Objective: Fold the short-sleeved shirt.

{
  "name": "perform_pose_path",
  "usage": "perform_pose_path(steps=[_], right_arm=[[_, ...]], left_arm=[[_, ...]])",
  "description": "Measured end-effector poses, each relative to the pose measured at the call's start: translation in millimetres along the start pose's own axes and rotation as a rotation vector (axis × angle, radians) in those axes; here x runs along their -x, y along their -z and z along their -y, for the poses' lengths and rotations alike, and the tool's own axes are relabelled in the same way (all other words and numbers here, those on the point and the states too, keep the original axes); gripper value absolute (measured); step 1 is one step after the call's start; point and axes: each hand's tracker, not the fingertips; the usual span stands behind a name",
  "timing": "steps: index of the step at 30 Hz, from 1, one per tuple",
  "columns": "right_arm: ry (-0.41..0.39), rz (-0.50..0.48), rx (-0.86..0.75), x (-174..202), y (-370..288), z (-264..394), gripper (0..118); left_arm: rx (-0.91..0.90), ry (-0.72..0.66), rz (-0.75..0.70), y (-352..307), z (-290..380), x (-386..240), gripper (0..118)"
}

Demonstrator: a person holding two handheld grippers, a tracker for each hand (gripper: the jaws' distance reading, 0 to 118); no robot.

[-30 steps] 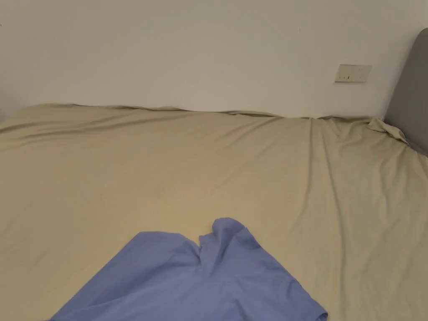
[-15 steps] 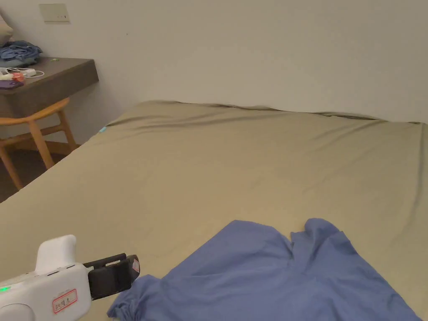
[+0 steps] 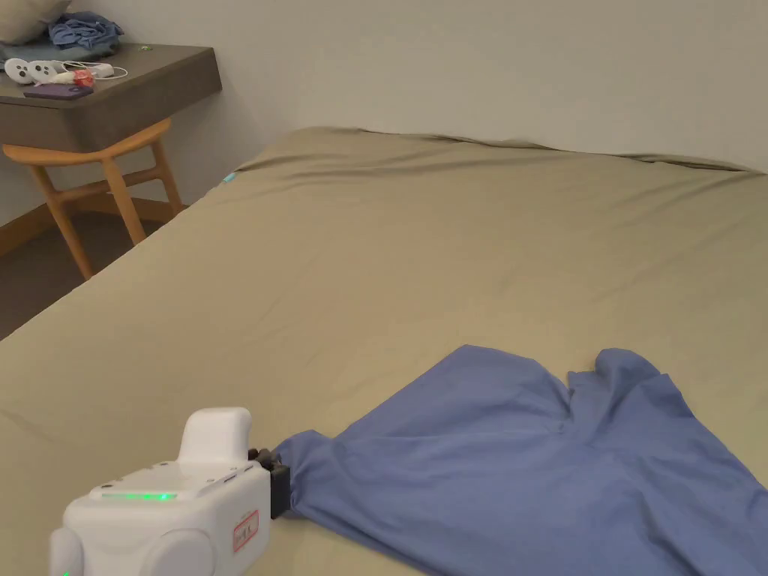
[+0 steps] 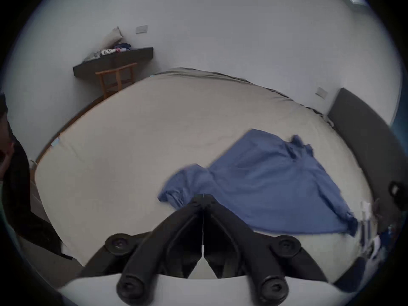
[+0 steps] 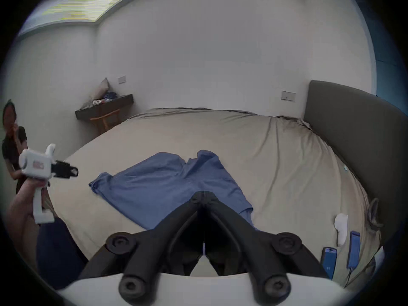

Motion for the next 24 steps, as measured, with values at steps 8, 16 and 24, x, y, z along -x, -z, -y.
perform_pose_path(steps=[8, 16, 24], right_arm=[[0.114, -0.036, 0.069, -30.7, 35.2, 9.8, 2], [0.026, -0.063, 0.206, -67.5, 115.4, 10.2, 2], [-0.072, -0.106, 0.438, -124.3, 298.8, 9.6, 117]], left_arm=[[0.243, 0.107, 0.013, 125.5, -10.2, -13.0, 118], [0.087, 0.084, 0.027, 106.5, -6.1, -20.6, 0], [0.032, -0.098, 0.202, 30.5, -34.4, -22.7, 0]])
